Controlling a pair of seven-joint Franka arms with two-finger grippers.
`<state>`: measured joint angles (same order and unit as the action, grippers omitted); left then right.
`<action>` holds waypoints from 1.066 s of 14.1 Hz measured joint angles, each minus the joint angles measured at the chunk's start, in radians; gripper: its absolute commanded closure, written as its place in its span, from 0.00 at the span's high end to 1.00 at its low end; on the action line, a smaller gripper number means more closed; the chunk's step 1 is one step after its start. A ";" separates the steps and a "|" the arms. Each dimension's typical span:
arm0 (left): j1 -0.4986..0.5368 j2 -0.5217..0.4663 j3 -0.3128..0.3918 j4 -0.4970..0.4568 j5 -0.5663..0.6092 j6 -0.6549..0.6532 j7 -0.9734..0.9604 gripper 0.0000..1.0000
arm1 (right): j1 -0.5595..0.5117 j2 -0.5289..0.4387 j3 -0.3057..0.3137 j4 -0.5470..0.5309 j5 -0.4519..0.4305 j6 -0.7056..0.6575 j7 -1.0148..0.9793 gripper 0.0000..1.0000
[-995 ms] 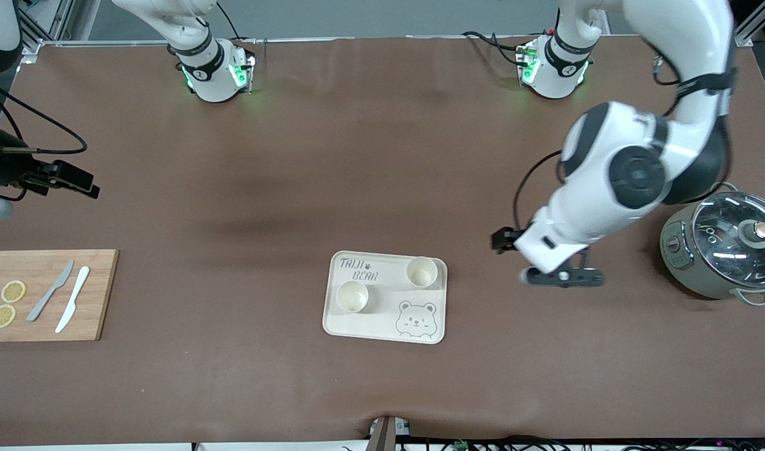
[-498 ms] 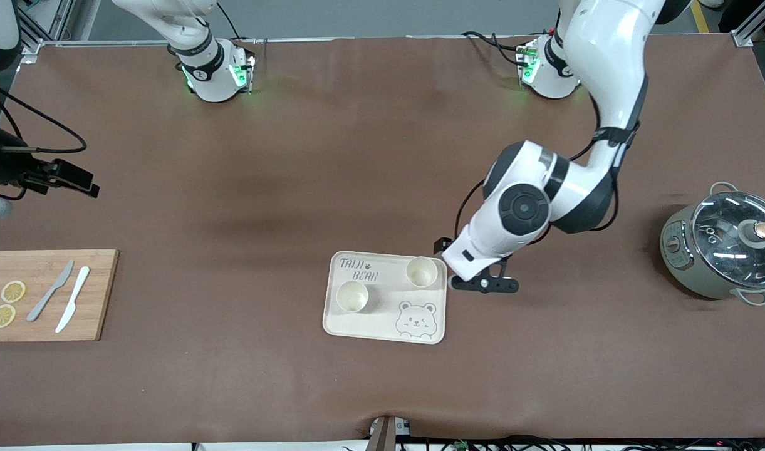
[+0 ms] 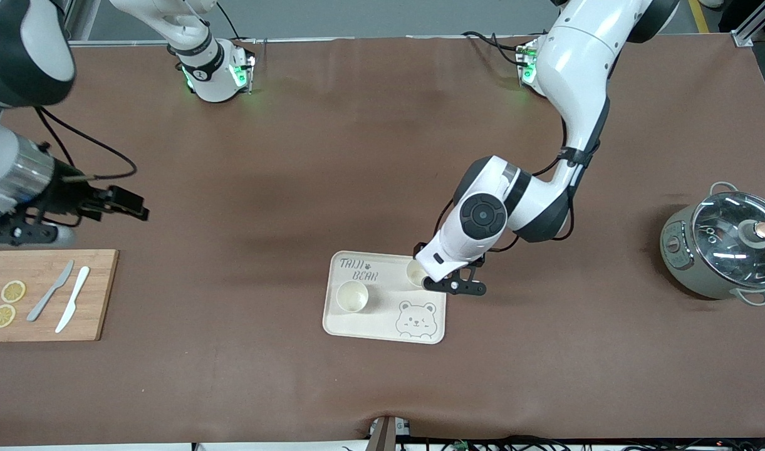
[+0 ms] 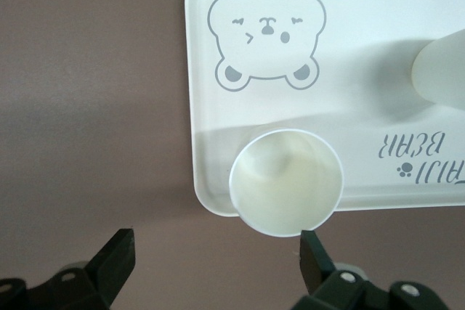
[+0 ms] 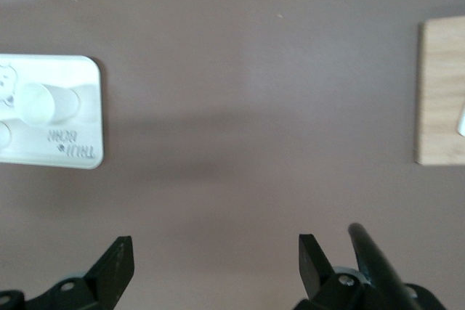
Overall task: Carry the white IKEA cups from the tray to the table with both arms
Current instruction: 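Reach the left gripper toward the cup on the tray while the right gripper follows, then lower both grippers around the two white cups on the tray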
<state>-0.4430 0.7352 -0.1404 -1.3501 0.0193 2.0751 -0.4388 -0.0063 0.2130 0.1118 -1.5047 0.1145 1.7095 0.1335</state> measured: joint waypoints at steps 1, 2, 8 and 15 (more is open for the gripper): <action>-0.003 0.005 0.000 0.000 0.004 0.009 0.000 1.00 | 0.029 0.033 0.001 0.017 0.002 0.030 0.038 1.00; -0.004 0.009 0.000 0.000 0.011 0.019 0.000 1.00 | 0.062 0.070 0.002 0.038 0.003 0.061 0.091 1.00; -0.006 0.049 0.001 0.000 0.038 0.139 0.000 1.00 | 0.241 0.279 0.002 0.160 0.000 0.202 0.332 1.00; -0.005 0.080 0.009 0.001 0.039 0.203 0.000 1.00 | 0.354 0.441 0.001 0.187 -0.095 0.393 0.508 1.00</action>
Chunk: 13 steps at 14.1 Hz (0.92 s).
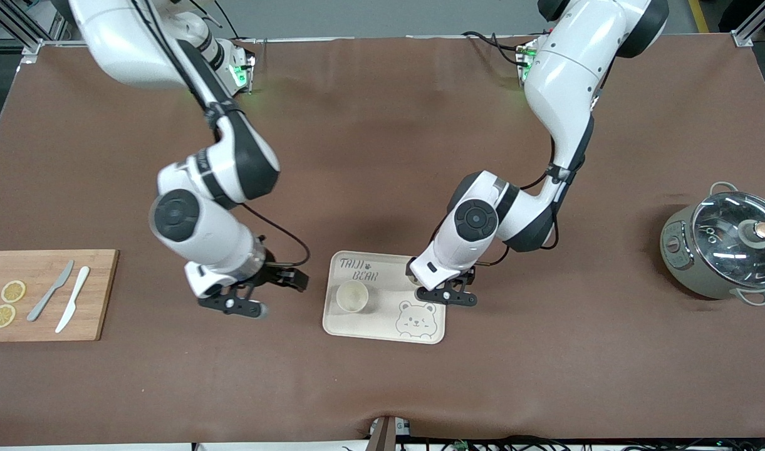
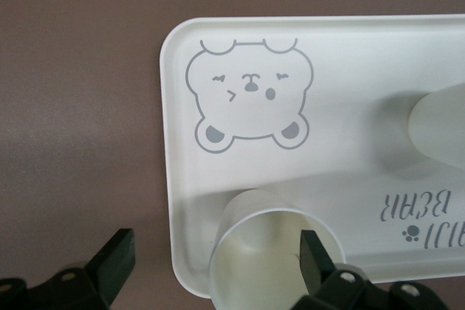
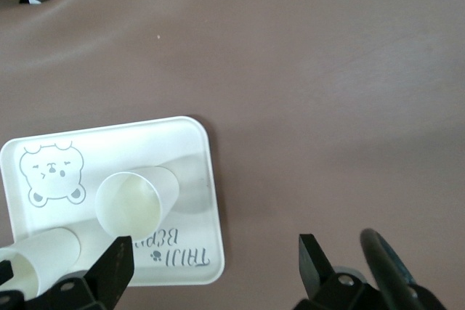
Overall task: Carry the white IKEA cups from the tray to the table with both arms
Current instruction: 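Lower both grippers around the two white cups on the tray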
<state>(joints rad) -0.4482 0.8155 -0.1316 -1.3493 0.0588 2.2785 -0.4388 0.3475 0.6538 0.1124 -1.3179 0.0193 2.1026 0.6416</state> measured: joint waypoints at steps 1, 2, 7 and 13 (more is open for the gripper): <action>0.000 0.003 0.005 0.000 0.000 0.001 0.000 1.00 | 0.019 0.016 -0.001 0.001 -0.007 0.018 0.016 1.00; 0.000 0.005 0.009 0.000 0.000 0.001 0.000 1.00 | 0.032 0.029 -0.001 0.002 -0.008 0.030 0.021 1.00; -0.001 0.034 0.013 0.000 0.000 0.038 0.000 1.00 | 0.041 0.074 -0.003 0.005 -0.008 0.083 0.022 1.00; -0.007 0.052 0.013 0.003 0.048 0.075 -0.125 0.00 | 0.066 0.133 -0.018 0.009 -0.014 0.159 0.022 1.00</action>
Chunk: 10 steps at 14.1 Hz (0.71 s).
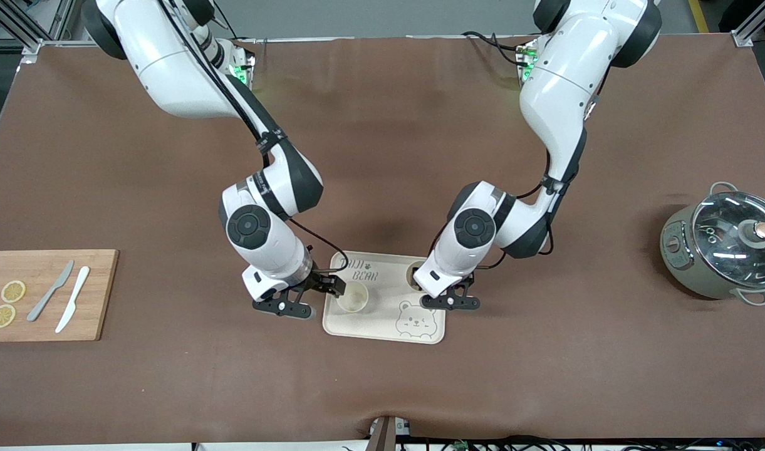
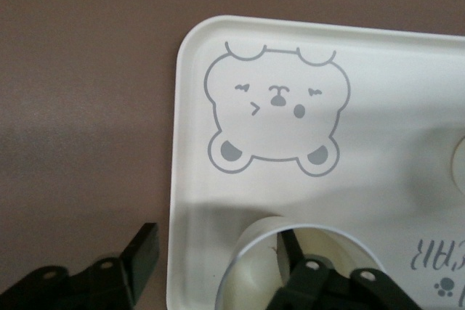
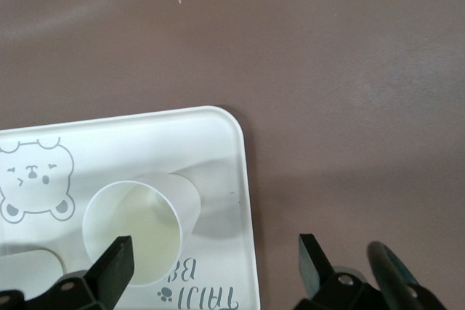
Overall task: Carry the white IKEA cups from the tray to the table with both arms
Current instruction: 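Lower both grippers around the two white cups on the tray, then grasp the cups and lift the left gripper's cup off the tray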
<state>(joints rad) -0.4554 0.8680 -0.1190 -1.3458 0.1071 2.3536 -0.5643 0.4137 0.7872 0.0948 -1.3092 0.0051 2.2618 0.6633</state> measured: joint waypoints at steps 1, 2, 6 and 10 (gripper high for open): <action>-0.004 0.000 0.000 0.002 0.030 0.000 -0.021 0.00 | 0.011 0.009 -0.009 0.004 0.000 0.004 0.000 1.00; -0.007 0.000 0.000 0.004 0.043 0.000 -0.031 0.00 | 0.023 0.017 -0.018 0.005 0.000 0.011 0.003 1.00; -0.010 -0.004 -0.001 0.011 0.048 -0.001 -0.038 0.00 | 0.045 0.045 -0.028 0.009 -0.002 0.049 0.025 1.00; -0.009 -0.023 0.005 0.016 0.048 -0.075 -0.074 0.00 | 0.050 0.071 -0.029 0.011 -0.004 0.078 0.029 1.00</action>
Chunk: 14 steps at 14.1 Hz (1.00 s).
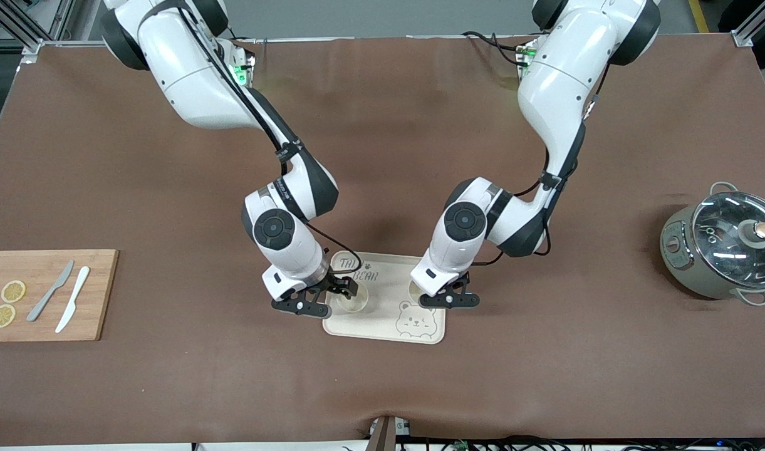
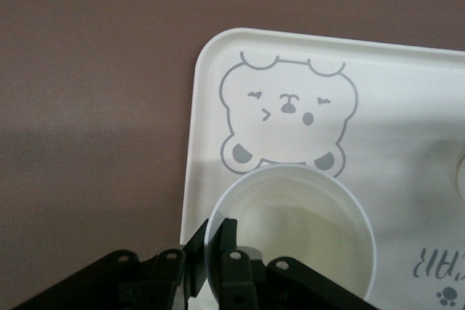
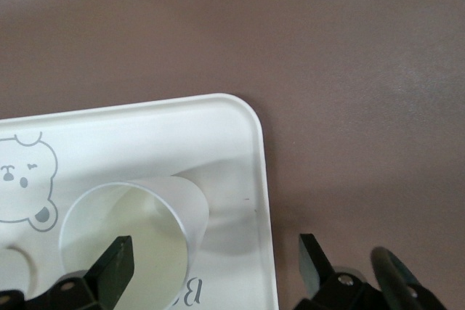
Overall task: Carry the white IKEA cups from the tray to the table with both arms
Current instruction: 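Grasp the cups and lift the left gripper's cup off the tray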
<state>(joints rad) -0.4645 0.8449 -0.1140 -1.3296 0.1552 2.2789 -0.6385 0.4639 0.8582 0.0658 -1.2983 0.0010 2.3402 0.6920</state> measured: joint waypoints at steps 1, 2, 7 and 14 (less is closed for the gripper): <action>0.005 -0.022 0.003 0.001 0.000 -0.042 0.000 0.00 | 0.001 0.005 0.000 0.001 -0.001 0.007 0.000 1.00; 0.018 -0.056 0.005 -0.002 0.001 -0.081 0.000 0.00 | 0.002 0.010 -0.001 0.002 -0.001 0.013 0.000 1.00; 0.182 -0.268 -0.018 -0.179 0.005 -0.132 0.206 0.00 | 0.041 0.034 -0.033 0.004 -0.001 0.035 0.003 1.00; 0.392 -0.381 -0.133 -0.575 0.004 0.235 0.392 0.00 | 0.052 0.043 -0.046 0.005 -0.001 0.042 0.004 1.00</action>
<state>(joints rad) -0.0723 0.4637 -0.2466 -1.9050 0.1597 2.5139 -0.2470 0.5159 0.9014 0.0201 -1.2936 -0.0005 2.3819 0.6957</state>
